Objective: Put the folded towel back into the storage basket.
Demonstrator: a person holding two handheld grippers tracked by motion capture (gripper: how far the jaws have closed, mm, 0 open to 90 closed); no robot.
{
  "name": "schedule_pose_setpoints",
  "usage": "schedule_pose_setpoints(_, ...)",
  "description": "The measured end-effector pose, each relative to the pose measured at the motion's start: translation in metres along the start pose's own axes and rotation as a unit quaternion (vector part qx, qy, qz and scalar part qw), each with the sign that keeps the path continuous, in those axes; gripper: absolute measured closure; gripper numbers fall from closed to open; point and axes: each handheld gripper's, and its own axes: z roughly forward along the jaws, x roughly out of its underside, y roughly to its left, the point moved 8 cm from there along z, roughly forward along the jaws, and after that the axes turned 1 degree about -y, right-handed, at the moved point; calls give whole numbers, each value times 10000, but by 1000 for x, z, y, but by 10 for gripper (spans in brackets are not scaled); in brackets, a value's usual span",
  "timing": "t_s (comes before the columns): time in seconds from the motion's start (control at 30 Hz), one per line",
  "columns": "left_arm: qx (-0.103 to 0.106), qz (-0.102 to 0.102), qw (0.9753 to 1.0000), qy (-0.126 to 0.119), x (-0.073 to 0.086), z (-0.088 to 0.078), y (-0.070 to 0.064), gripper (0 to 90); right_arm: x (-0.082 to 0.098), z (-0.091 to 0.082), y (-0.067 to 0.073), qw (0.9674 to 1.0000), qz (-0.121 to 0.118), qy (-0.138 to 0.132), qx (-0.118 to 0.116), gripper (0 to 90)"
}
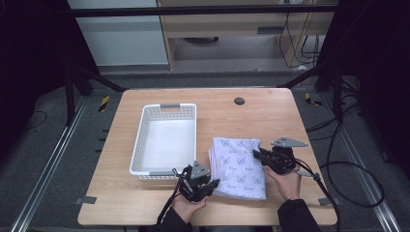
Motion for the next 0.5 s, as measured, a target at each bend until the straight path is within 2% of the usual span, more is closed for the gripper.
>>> schedule_pose_setpoints(0.13, 1, -24, 10000, -61, -4, -4, 0, 730, -6, -4, 4, 9999, -106, -103, 10, 757)
schedule_pose_setpoints(0.33, -43, 87, 9998, -167, -10, -12, -2, 731, -10, -10, 4, 9998, -24, -219, -31, 757)
schedule_pose_setpoints(0.5, -78, 170, 9996, -215, -14, -16, -4, 731, -15, -13, 7, 9995, -144, -277, 6, 757)
